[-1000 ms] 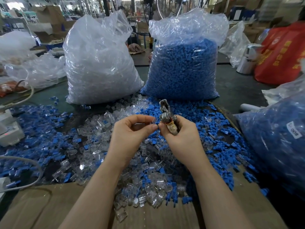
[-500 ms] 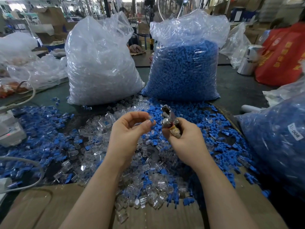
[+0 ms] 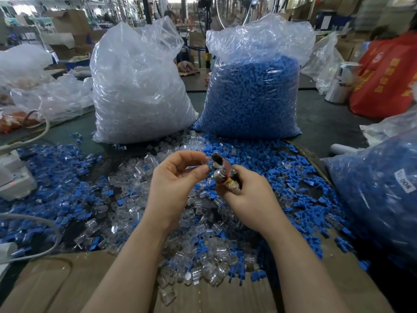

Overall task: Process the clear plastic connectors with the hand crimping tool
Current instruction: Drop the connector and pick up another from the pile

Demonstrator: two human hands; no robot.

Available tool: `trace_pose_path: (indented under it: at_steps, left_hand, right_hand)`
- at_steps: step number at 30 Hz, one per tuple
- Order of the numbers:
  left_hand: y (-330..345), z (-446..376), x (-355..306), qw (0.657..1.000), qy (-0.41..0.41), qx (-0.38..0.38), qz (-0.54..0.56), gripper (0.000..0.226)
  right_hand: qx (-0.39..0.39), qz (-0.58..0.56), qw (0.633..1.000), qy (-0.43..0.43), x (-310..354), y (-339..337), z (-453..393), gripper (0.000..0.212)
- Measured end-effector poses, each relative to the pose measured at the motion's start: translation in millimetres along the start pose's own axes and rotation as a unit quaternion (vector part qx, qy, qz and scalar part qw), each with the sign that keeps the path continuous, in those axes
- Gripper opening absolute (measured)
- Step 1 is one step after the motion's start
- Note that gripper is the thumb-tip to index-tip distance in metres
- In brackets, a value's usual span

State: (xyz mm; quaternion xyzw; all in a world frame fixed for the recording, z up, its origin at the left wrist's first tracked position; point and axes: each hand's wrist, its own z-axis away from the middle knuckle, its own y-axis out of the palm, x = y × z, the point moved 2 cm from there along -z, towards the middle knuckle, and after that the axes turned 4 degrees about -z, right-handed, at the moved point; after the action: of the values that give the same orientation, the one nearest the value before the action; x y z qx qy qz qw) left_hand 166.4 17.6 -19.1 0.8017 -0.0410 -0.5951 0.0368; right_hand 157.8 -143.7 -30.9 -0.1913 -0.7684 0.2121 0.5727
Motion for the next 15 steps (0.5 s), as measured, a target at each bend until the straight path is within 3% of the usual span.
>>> trace_pose_path:
  at_steps: [15]
  left_hand:
    - [1.4, 2.1, -3.7, 1.0, -0.005, 0.005, 0.006, 0.027]
  right_hand:
    - [-0.019, 0.101, 0.994, -0.022, 2.5, -1.3, 1.4, 0.004]
